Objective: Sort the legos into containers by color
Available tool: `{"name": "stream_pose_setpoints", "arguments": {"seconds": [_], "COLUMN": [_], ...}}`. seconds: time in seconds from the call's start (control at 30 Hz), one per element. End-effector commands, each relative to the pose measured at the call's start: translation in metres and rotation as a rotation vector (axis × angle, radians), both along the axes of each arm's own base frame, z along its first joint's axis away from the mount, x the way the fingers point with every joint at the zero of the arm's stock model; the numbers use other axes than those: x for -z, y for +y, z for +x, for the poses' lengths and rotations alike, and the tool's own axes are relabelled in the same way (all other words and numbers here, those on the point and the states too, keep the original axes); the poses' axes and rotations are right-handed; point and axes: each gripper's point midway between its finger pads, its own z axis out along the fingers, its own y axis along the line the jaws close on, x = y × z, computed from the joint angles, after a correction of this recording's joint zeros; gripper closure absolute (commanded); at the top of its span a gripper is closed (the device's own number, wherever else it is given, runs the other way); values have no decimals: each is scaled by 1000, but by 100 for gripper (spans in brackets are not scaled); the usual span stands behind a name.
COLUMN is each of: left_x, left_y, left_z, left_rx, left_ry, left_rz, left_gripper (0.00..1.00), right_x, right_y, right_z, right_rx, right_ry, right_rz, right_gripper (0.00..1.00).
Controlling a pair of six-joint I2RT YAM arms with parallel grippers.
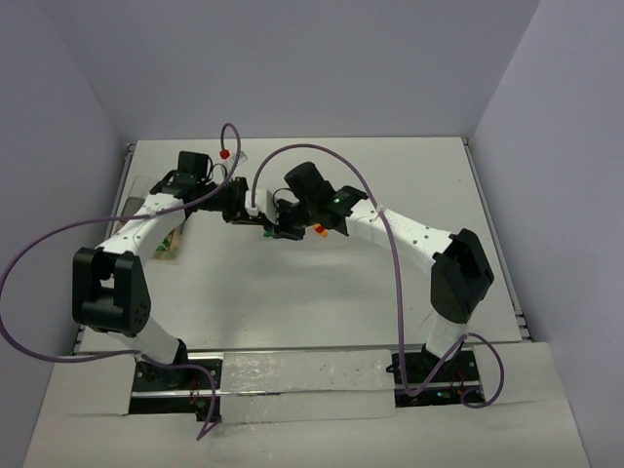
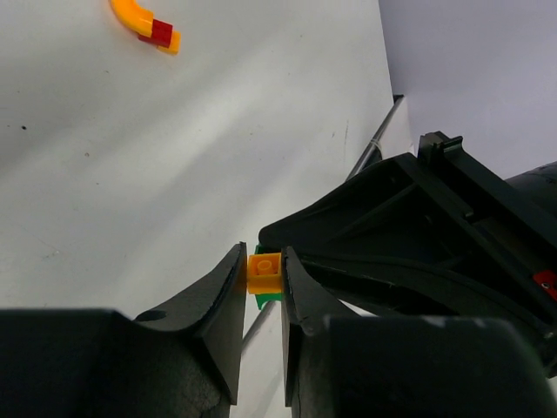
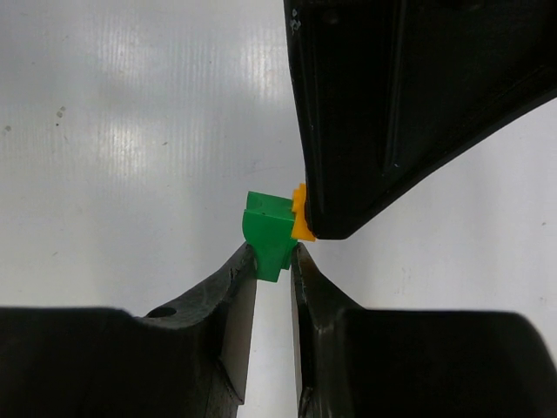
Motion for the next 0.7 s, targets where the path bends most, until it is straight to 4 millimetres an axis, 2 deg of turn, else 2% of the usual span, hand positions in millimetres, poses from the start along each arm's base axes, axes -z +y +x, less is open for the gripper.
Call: {"name": "stream_pose_setpoints", "arguments": {"seconds": [0.0, 0.13, 0.3, 0.33, 0.57, 0.67], "left_x": [-28, -36, -35, -34, -38, -33], "left_y": [28, 55, 98, 114, 172, 186], "left_z": [46, 70, 88, 92, 106, 103], "left_rx": [-167, -280, -389, -430, -534, -519], "left_ry": [-211, -272, -235, -230, -269, -290], "left_rz": [89, 110, 114, 129, 217, 278], "left_gripper": [100, 100, 100, 100, 100, 100], "right_x": [-26, -21, -14, -13, -9, -7], "right_y": [2, 3, 2, 2, 10, 12], "right_z": [-18, -31, -32, -31, -36, -34], "right_rx": [-63, -89, -78, -77, -104, -91], "right_ry": [-2, 43, 33, 22, -10, -3], "right_rz": [58, 60, 44, 41, 20, 21], "right_gripper": [100, 100, 100, 100, 100, 100]}}
